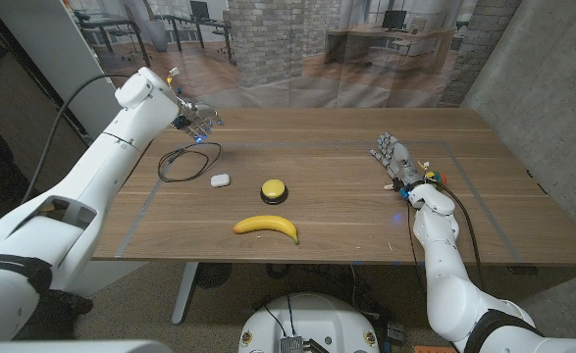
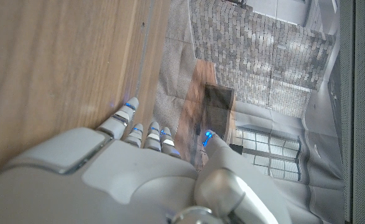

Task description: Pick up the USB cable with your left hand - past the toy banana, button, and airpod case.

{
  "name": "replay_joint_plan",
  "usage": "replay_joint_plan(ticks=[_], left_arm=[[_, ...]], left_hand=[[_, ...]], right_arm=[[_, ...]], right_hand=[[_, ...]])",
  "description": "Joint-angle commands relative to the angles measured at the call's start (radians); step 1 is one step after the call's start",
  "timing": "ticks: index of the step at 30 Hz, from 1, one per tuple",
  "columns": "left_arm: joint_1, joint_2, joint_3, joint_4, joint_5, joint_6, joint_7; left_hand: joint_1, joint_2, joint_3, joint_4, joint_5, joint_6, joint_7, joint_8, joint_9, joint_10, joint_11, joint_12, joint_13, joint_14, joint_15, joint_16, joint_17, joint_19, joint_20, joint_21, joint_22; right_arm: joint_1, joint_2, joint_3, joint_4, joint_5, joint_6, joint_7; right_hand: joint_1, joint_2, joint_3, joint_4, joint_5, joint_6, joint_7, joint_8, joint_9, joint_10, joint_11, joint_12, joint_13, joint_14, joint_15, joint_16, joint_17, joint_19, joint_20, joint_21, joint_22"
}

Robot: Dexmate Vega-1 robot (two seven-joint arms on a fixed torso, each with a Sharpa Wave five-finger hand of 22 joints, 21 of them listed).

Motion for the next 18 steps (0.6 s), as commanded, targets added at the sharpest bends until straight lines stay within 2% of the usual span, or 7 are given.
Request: replay_joint_plan(ticks=[1,9,13,18], left_arm=[[-0.090,0.002,0.090,0.096,0.088,-0.024,-0.096],[-0.130,-0.014,0.127,0.152,0.159,-0.057,-0.143],[-0.139,-0.031,0.132,0.176,0.189,-0.073,-0.153],[-0.152,-0.049,0.152,0.200,0.245,-0.090,-0.163]], left_hand=[[0.028,-0.006,-0.002,-0.003,0.010,0.012,0.062,0.004,0.005,0.008,-0.006,0.004,0.005,0.010,0.001,0.006,0.004,0.001,-0.002,-0.001,0.003],[0.058,-0.017,-0.014,0.001,0.011,0.012,0.058,0.002,0.005,0.009,-0.008,0.004,0.009,0.002,0.000,0.006,0.007,-0.007,-0.004,-0.006,0.005],[0.076,-0.022,-0.026,0.007,0.012,0.029,0.056,0.006,0.006,0.026,-0.020,0.012,0.013,0.023,-0.011,0.017,0.012,0.012,-0.010,0.000,0.006],[0.087,-0.024,-0.037,0.011,0.013,0.037,0.056,0.006,0.006,0.043,-0.020,0.022,0.018,0.035,-0.013,0.025,0.017,0.021,-0.009,0.002,0.006]], right_arm=[[0.011,-0.008,0.006,0.023,0.003,0.009,0.003],[0.019,-0.013,0.009,0.043,0.002,0.015,0.000],[0.023,-0.017,0.008,0.052,-0.002,0.017,-0.003],[0.029,-0.021,0.008,0.065,-0.003,0.019,-0.002]], right_hand=[[-0.011,0.005,0.006,-0.003,0.000,0.000,0.010,0.009,0.005,0.003,0.008,0.010,0.004,-0.002,0.006,0.008,0.003,0.004,0.001,0.007,0.005],[-0.012,0.005,0.006,-0.003,0.000,0.000,0.010,0.009,0.005,0.004,0.008,0.010,0.004,-0.001,0.006,0.008,0.003,0.004,0.001,0.007,0.005],[-0.012,0.005,0.006,-0.003,0.000,0.000,0.010,0.009,0.005,0.004,0.010,0.010,0.004,-0.001,0.007,0.008,0.003,0.005,0.001,0.007,0.005],[-0.012,0.004,0.006,-0.005,0.001,0.000,0.011,0.009,0.005,0.004,0.008,0.010,0.004,-0.001,0.007,0.008,0.003,0.004,0.002,0.007,0.005]])
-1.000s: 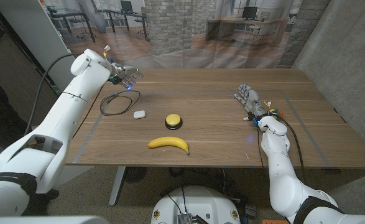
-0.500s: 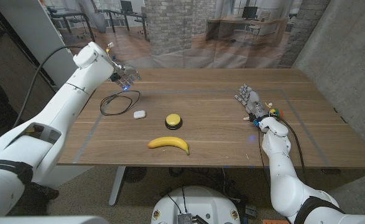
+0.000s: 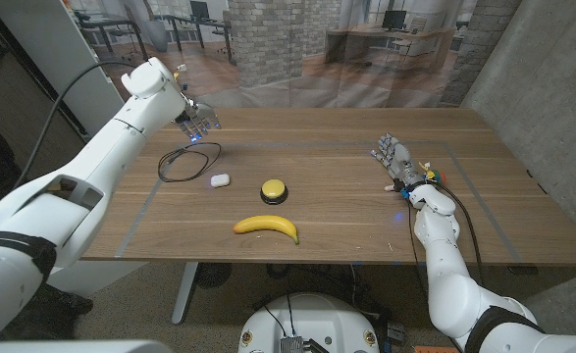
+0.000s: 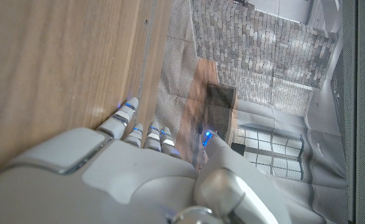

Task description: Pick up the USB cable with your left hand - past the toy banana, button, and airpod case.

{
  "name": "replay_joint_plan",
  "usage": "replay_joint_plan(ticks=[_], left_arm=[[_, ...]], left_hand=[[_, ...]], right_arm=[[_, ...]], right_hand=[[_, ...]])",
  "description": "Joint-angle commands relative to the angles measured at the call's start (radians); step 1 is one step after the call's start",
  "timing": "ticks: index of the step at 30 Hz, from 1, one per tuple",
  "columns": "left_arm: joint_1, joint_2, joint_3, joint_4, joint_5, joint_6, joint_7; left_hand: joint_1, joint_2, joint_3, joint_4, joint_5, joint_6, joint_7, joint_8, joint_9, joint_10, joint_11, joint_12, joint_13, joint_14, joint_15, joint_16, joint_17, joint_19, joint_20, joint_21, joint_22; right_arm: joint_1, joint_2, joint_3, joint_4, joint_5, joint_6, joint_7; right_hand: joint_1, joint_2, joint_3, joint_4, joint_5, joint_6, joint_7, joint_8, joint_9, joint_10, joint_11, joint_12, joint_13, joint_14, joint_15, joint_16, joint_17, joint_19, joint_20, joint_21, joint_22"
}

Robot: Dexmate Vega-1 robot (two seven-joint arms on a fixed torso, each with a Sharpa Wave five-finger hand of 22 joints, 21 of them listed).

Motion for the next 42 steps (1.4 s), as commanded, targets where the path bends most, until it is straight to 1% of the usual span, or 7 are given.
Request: replay_joint_plan(ticks=[1,3,12,18,22,29,42], left_arm=[[-0.041,-0.038,0.045,0.073,0.113,-0.044,-0.041],[-0.044,-0.046,0.053,0.081,0.138,-0.051,-0.041],[-0.063,-0.083,0.077,0.131,0.230,-0.089,-0.071],[-0.081,-0.110,0.084,0.186,0.265,-0.122,-0.106],[-0.097,-0.129,0.094,0.234,0.285,-0.152,-0.126],[-0.115,-0.156,0.096,0.283,0.314,-0.192,-0.139],[-0.150,-0.185,0.121,0.368,0.372,-0.255,-0.199]], left_hand=[[0.016,-0.002,-0.011,0.002,0.007,0.018,0.057,0.007,0.002,0.014,0.003,0.009,0.007,0.015,0.002,0.011,0.007,0.010,0.004,0.006,0.002],[0.030,-0.004,-0.024,0.004,0.008,0.053,0.045,0.016,0.002,0.035,-0.008,0.022,0.012,0.032,-0.009,0.022,0.012,0.022,0.003,0.010,0.002],[0.054,-0.010,-0.038,0.002,0.011,0.071,0.044,0.017,0.003,0.048,-0.013,0.031,0.018,0.044,-0.014,0.032,0.018,0.032,0.000,0.013,0.003],[0.060,-0.012,-0.045,0.005,0.012,0.075,0.049,0.015,0.003,0.049,-0.011,0.034,0.020,0.042,-0.015,0.034,0.021,0.029,0.002,0.011,0.003],[0.064,-0.013,-0.054,0.009,0.013,0.079,0.039,0.014,0.004,0.053,-0.018,0.038,0.023,0.042,-0.018,0.036,0.024,0.033,-0.003,0.012,0.003],[0.081,-0.006,-0.063,0.011,0.016,0.073,0.035,0.006,0.004,0.044,-0.021,0.038,0.028,0.036,-0.020,0.039,0.031,0.025,-0.012,0.009,0.004],[0.117,0.002,-0.084,0.011,0.019,0.038,0.036,-0.016,0.005,0.004,-0.020,0.033,0.041,-0.003,-0.015,0.034,0.042,-0.007,-0.010,-0.004,0.005]], right_arm=[[0.013,-0.009,0.001,0.030,-0.005,0.006,-0.003],[0.016,-0.014,-0.003,0.034,-0.014,0.007,-0.010],[0.044,-0.033,-0.007,0.086,-0.019,0.031,-0.012],[0.063,-0.043,-0.009,0.125,-0.021,0.051,-0.015],[0.072,-0.051,-0.007,0.149,-0.024,0.065,-0.025],[0.075,-0.056,-0.010,0.162,-0.029,0.070,-0.035],[0.123,-0.080,-0.010,0.255,-0.026,0.118,-0.037]], right_hand=[[-0.009,0.001,0.006,-0.005,0.001,0.000,0.011,0.009,0.005,0.001,0.005,0.010,0.004,-0.001,0.007,0.008,0.003,0.004,0.001,0.006,0.005],[-0.009,0.001,0.007,-0.005,0.001,0.000,0.011,0.009,0.005,0.001,0.006,0.010,0.004,-0.001,0.008,0.008,0.003,0.004,0.002,0.007,0.005],[-0.005,0.001,0.008,-0.010,0.001,0.000,0.011,0.009,0.005,0.001,0.006,0.009,0.004,-0.001,0.007,0.007,0.001,0.004,0.001,0.006,0.005],[-0.006,-0.001,0.008,-0.010,0.001,-0.001,0.012,0.009,0.005,0.001,0.006,0.009,0.004,-0.001,0.007,0.007,0.001,0.005,0.001,0.007,0.005],[-0.006,-0.001,0.008,-0.010,0.001,-0.001,0.012,0.009,0.005,0.000,0.005,0.009,0.004,-0.001,0.007,0.007,0.001,0.005,0.002,0.007,0.005],[-0.007,-0.003,0.007,-0.010,0.000,0.000,0.010,0.009,0.005,0.003,0.005,0.010,0.005,0.001,0.007,0.007,0.002,0.006,0.002,0.007,0.005],[-0.011,-0.006,0.004,-0.009,-0.001,0.000,0.011,0.009,0.005,0.003,0.006,0.010,0.005,0.001,0.007,0.008,0.003,0.006,0.002,0.007,0.005]])
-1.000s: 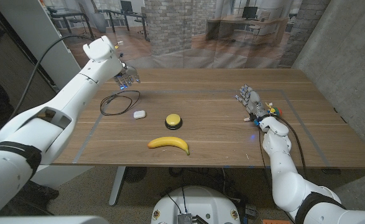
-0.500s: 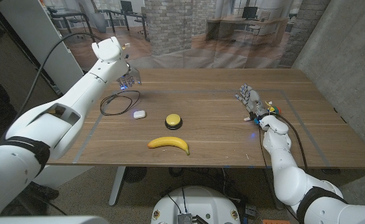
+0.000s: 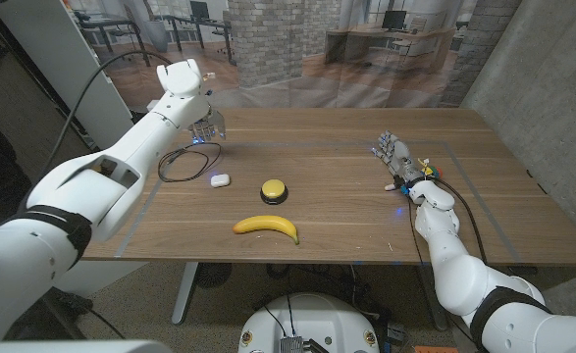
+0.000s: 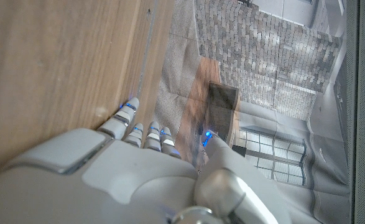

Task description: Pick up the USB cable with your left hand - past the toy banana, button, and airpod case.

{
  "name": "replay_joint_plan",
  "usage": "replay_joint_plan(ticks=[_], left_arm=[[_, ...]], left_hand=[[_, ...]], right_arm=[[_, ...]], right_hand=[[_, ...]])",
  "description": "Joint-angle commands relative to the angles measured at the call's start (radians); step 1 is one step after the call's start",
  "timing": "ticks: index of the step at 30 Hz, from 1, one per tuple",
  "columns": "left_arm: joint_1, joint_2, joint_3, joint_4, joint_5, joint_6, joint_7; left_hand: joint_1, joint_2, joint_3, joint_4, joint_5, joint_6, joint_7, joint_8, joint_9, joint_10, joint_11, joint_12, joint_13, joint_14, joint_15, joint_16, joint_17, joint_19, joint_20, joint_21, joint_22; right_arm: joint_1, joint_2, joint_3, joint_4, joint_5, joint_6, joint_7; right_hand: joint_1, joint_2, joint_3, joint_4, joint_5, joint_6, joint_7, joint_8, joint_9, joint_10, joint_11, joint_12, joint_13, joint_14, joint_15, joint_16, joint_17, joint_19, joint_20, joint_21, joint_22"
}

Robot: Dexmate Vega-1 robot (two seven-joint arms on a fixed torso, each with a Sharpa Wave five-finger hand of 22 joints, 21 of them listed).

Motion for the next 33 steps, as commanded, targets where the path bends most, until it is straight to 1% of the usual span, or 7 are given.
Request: replay_joint_plan(ticks=[1,7,11,13,21,29,33], left_arm=[[-0.033,-0.031,0.022,0.085,0.058,-0.064,-0.057],[-0.043,-0.043,0.029,0.113,0.084,-0.076,-0.069],[-0.058,-0.060,0.032,0.158,0.088,-0.090,-0.074],[-0.064,-0.069,0.032,0.181,0.086,-0.096,-0.071],[-0.089,-0.094,0.035,0.255,0.081,-0.116,-0.053],[-0.105,-0.107,0.041,0.304,0.072,-0.135,-0.040],[-0.113,-0.115,0.046,0.332,0.066,-0.144,-0.034]], left_hand=[[0.023,0.002,-0.013,0.002,0.008,-0.018,0.032,-0.010,0.006,-0.022,0.004,0.002,0.007,-0.018,0.010,0.004,0.007,-0.023,0.008,-0.009,0.006],[0.033,-0.002,-0.024,0.003,0.011,-0.026,0.036,-0.013,0.007,-0.031,0.011,0.002,0.012,-0.028,0.016,0.002,0.010,-0.028,0.013,-0.011,0.006],[0.036,-0.005,-0.039,0.010,0.015,-0.050,0.042,-0.020,0.008,-0.050,0.019,-0.002,0.018,-0.047,0.021,-0.002,0.015,-0.044,0.016,-0.017,0.007],[0.033,-0.005,-0.044,0.015,0.015,-0.050,0.041,-0.019,0.009,-0.052,0.019,-0.001,0.019,-0.048,0.021,-0.001,0.017,-0.047,0.016,-0.018,0.007],[0.026,-0.003,-0.060,0.025,0.018,-0.045,0.043,-0.015,0.010,-0.051,0.018,0.003,0.025,-0.050,0.021,0.002,0.023,-0.049,0.014,-0.019,0.007],[0.026,0.006,-0.072,0.032,0.021,-0.024,0.047,-0.008,0.008,-0.041,0.021,0.011,0.030,-0.051,0.022,0.006,0.028,-0.049,0.016,-0.019,0.008],[0.027,0.009,-0.078,0.034,0.021,-0.022,0.047,-0.008,0.007,-0.040,0.018,0.013,0.032,-0.050,0.021,0.008,0.030,-0.049,0.015,-0.019,0.008]], right_arm=[[0.040,-0.021,0.000,0.082,0.001,0.036,-0.004],[0.057,-0.030,0.001,0.124,0.003,0.055,-0.004],[0.064,-0.033,0.002,0.140,0.005,0.065,-0.005],[0.066,-0.034,0.002,0.147,0.005,0.069,-0.005],[0.064,-0.035,0.003,0.146,0.004,0.071,-0.010],[0.064,-0.034,0.004,0.149,0.006,0.072,-0.010],[0.064,-0.033,0.004,0.150,0.007,0.074,-0.011]], right_hand=[[-0.008,-0.002,0.000,-0.004,-0.001,0.000,0.011,0.009,0.005,0.003,0.005,0.010,0.005,-0.002,0.003,0.008,0.003,0.006,0.002,0.007,0.005],[-0.009,-0.002,-0.001,-0.004,-0.001,0.001,0.012,0.009,0.005,0.003,0.005,0.010,0.005,-0.001,0.003,0.008,0.003,0.007,0.003,0.007,0.005],[-0.010,-0.003,-0.001,-0.004,-0.001,0.001,0.012,0.009,0.005,0.004,0.006,0.010,0.005,-0.001,0.004,0.008,0.003,0.008,0.003,0.007,0.005],[-0.010,-0.003,-0.001,-0.004,-0.001,0.001,0.012,0.009,0.005,0.004,0.006,0.010,0.005,-0.001,0.004,0.008,0.003,0.008,0.003,0.007,0.005],[-0.011,-0.003,-0.002,-0.004,-0.001,0.000,0.012,0.009,0.005,0.004,0.005,0.010,0.005,0.000,0.004,0.008,0.003,0.009,0.003,0.007,0.005],[-0.012,-0.005,-0.002,-0.005,-0.001,0.001,0.012,0.009,0.005,0.004,0.008,0.009,0.005,0.000,0.006,0.008,0.003,0.009,0.004,0.007,0.005],[-0.013,-0.005,-0.003,-0.004,-0.001,0.000,0.012,0.009,0.005,0.004,0.006,0.009,0.005,0.000,0.006,0.008,0.003,0.010,0.004,0.007,0.005]])
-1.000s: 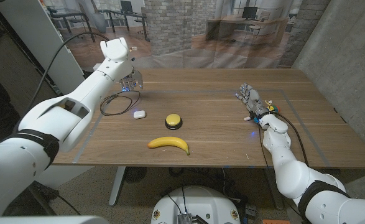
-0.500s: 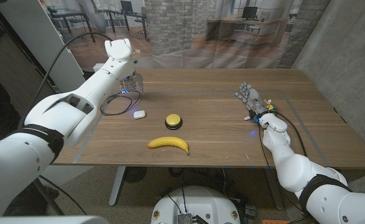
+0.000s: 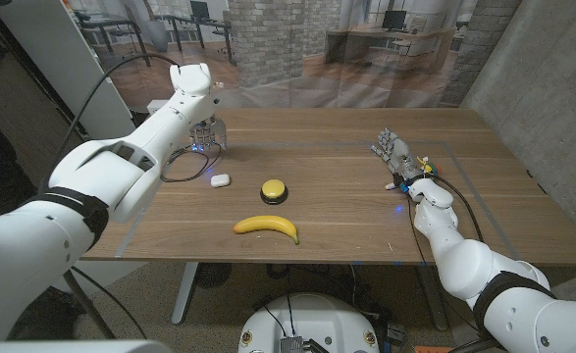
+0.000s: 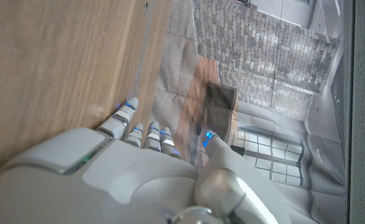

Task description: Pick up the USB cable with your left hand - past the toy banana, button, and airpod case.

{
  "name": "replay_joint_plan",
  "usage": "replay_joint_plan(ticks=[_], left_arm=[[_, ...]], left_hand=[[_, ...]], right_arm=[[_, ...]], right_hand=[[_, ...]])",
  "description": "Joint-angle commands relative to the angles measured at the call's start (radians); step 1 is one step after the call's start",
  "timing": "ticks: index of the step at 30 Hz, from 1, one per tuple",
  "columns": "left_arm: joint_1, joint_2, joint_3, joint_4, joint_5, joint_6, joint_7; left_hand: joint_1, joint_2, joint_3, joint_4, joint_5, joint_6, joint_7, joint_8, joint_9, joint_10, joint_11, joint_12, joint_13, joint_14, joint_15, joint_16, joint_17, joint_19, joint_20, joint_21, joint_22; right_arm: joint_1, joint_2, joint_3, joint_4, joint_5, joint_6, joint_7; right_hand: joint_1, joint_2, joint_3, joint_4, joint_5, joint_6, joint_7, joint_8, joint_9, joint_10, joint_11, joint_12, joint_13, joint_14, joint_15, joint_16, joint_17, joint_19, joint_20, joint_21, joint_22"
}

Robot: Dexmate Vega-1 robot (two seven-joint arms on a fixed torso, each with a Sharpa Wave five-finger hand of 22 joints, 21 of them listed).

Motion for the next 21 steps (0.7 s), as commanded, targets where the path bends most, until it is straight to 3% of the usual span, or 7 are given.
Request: replay_joint_plan(ticks=[1,21], left_arm=[[-0.026,-0.025,0.014,0.084,-0.012,-0.029,0.017],[-0.069,-0.073,0.048,0.209,-0.038,-0.075,0.052]], left_hand=[[0.002,0.011,-0.007,0.002,0.005,0.009,0.049,0.004,0.003,0.018,-0.001,0.009,0.004,-0.001,-0.003,0.009,0.004,-0.004,-0.002,-0.001,0.004],[0.019,0.021,-0.032,-0.002,0.005,0.038,0.043,0.008,0.001,0.033,-0.012,0.024,0.014,0.016,-0.012,0.024,0.012,0.007,-0.010,0.004,0.005]], right_arm=[[0.001,0.000,0.001,0.008,0.002,0.006,-0.003],[-0.020,0.005,0.009,-0.021,0.009,0.001,-0.002]], right_hand=[[-0.009,-0.002,-0.001,-0.002,-0.001,0.000,0.013,0.009,0.005,0.004,0.007,0.009,0.005,0.000,0.006,0.008,0.003,0.010,0.004,0.007,0.005],[-0.013,-0.005,-0.003,-0.002,-0.001,0.000,0.014,0.009,0.005,0.004,0.007,0.009,0.005,0.001,0.007,0.008,0.003,0.010,0.005,0.007,0.005]])
